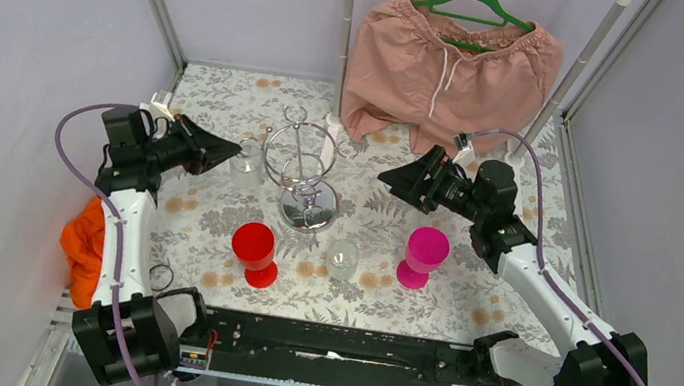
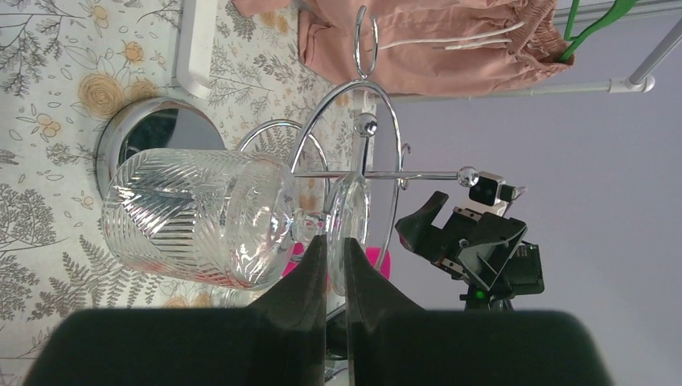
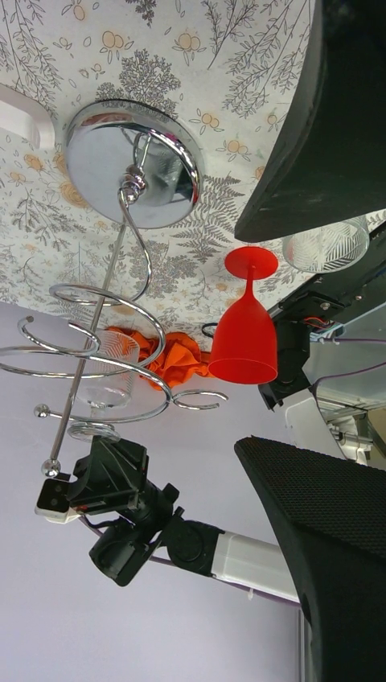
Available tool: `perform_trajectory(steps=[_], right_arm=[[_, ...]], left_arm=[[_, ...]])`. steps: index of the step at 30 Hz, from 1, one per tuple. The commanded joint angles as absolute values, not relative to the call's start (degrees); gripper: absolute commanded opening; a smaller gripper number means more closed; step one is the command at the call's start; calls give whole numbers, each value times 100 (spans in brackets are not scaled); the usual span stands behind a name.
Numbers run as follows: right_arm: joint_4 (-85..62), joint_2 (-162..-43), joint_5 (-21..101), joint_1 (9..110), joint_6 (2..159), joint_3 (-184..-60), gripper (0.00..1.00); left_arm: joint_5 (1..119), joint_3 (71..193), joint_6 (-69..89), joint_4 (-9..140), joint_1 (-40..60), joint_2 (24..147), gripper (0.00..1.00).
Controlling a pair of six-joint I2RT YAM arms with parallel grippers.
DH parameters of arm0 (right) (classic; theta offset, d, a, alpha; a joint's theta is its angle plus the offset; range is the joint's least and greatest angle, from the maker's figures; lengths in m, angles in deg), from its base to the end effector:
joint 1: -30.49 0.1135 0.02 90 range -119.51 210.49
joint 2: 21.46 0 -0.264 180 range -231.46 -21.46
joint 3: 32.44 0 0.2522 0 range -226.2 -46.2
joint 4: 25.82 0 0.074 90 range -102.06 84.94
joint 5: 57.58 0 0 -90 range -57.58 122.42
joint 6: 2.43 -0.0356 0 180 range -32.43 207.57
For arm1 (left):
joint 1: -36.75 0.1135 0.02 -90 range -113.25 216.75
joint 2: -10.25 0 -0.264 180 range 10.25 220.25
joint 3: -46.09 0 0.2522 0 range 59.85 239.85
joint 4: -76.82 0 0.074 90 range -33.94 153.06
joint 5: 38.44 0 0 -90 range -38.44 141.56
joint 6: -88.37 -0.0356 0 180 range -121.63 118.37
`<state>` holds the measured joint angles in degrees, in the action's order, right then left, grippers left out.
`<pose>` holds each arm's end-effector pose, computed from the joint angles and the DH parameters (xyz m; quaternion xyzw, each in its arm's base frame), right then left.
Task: Take the wine glass off the wine glass rack
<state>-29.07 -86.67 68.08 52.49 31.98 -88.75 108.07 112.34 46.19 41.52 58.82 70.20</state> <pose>0.2341 0.1170 0.3040 0.0070 0.7348 0.5773 0.3560 0.2154 0.0553 0.3243 -0.2378 0.7597 -0.4973 0.3449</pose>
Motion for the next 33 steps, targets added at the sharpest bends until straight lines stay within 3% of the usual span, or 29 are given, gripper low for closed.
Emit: perform_trajectory(steps=[1,14,25,33], right_arm=[[-3156,-8710,6952,5207,3178,-8927,100],[-3215,-8746,6969,5211,3153,-8879,100],[-3300,-8795,6984,5199,3121,-8815,100],[-3352,-8807,7012,5193,3087,-8795,100]], left_arm=[[10783,11616,4336,3905,6002,6970,0],[10975,11820,3902,3525,6048,7148,0],[10862,11831,3754,3410,6060,7107,18],[10726,11771,3691,3431,6058,7159,22]])
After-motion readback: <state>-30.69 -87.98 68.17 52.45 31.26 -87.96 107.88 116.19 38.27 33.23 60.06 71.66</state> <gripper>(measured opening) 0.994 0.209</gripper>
